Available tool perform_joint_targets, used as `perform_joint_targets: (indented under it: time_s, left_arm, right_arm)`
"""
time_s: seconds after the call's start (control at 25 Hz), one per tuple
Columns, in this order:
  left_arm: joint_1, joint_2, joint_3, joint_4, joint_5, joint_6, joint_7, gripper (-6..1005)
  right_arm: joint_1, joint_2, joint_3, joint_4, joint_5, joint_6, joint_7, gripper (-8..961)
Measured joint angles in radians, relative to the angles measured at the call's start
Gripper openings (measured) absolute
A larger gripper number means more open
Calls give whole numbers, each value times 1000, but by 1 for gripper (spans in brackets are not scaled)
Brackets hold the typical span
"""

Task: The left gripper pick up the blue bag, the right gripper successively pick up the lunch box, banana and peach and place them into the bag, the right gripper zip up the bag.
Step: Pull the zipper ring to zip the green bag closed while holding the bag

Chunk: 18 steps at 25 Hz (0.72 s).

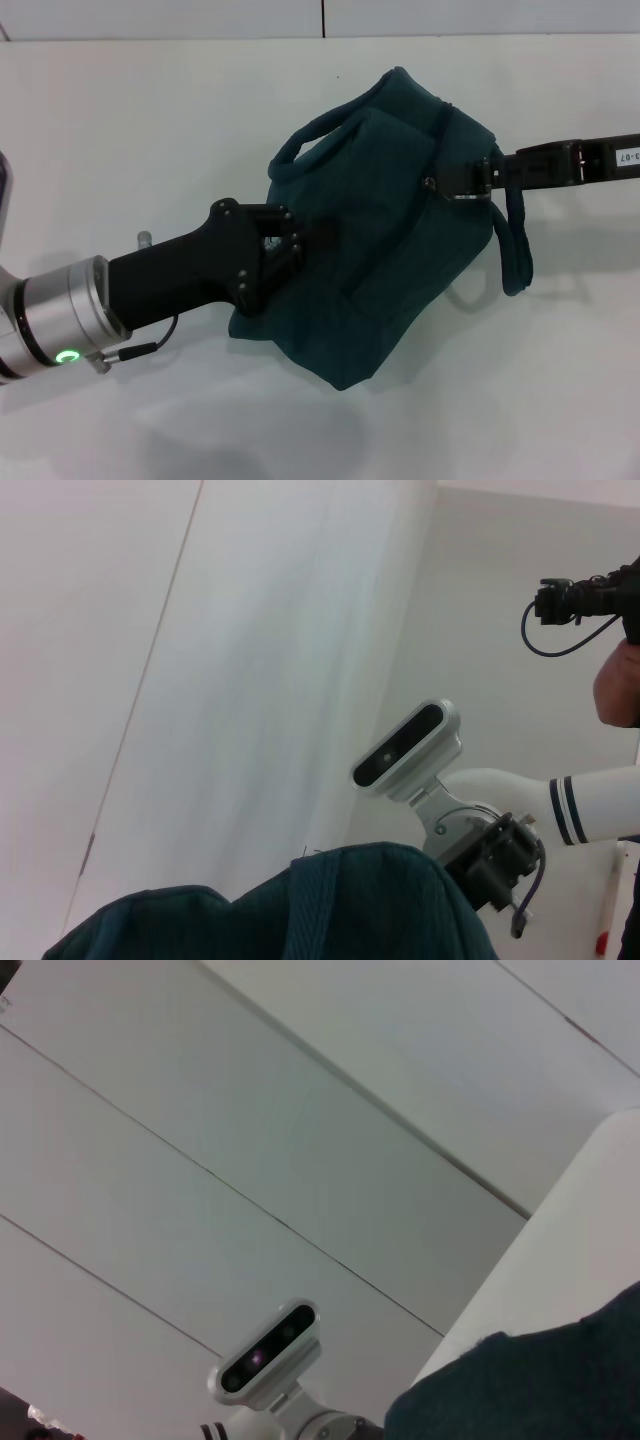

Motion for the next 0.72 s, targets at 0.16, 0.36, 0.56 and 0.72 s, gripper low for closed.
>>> perform_joint_targets:
  time_s: [0.16, 0.36, 0.56, 0.72]
  left_arm:
    - [0, 0, 0, 0, 0, 1, 0, 65]
    - [-1, -1, -1, 0, -8, 1, -3, 65]
    - [2, 0, -2, 0, -17, 1, -4, 65]
    - [2, 0, -2, 0, -26, 0, -12, 65]
  right_arm:
    - [0, -1, 0, -2, -9, 5, -1, 508]
    - [1, -1, 1, -27, -35, 10, -14, 388]
    - [-7, -1, 4, -66, -63, 8, -25, 392]
    - [-4, -5, 4, -77, -76, 3, -25, 395]
